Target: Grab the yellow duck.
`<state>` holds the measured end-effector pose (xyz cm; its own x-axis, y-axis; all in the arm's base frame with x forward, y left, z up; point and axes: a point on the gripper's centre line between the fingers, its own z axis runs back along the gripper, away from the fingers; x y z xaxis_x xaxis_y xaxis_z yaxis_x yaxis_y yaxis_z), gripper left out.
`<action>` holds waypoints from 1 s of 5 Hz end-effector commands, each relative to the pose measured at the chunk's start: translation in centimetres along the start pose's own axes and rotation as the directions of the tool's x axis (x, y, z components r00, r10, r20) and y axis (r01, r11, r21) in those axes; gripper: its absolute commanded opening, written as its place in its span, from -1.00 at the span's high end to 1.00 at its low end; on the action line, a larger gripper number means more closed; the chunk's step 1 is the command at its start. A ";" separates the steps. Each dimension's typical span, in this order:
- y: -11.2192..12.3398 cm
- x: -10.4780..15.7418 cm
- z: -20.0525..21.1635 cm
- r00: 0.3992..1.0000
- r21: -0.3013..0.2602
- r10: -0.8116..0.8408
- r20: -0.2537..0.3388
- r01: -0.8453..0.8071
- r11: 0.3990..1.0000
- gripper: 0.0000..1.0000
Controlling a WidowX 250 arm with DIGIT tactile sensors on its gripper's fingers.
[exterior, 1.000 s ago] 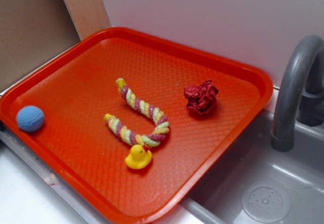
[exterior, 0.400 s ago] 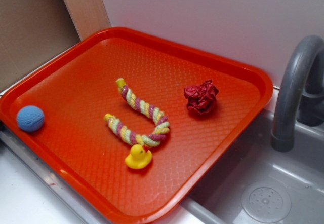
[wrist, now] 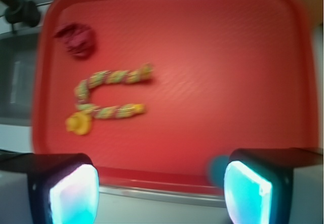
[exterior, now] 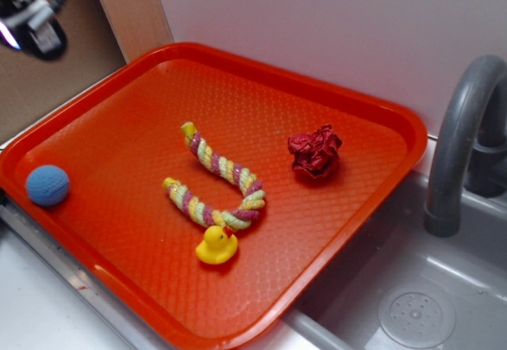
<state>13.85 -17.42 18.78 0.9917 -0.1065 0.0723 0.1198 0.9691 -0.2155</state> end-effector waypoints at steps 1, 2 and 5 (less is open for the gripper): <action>-7.3 -3.0 -3.2 0.999 0.010 0.024 -0.029 -0.024 1.000 -1.00; -8.4 -3.0 -5.9 0.992 0.030 0.113 -0.056 -0.112 0.993 -1.00; -10.8 0.0 -11.0 0.991 0.042 0.127 -0.032 -0.126 0.991 -1.00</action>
<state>12.56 -29.26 8.30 0.9999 0.0076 -0.0115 -0.0089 0.9926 -0.1208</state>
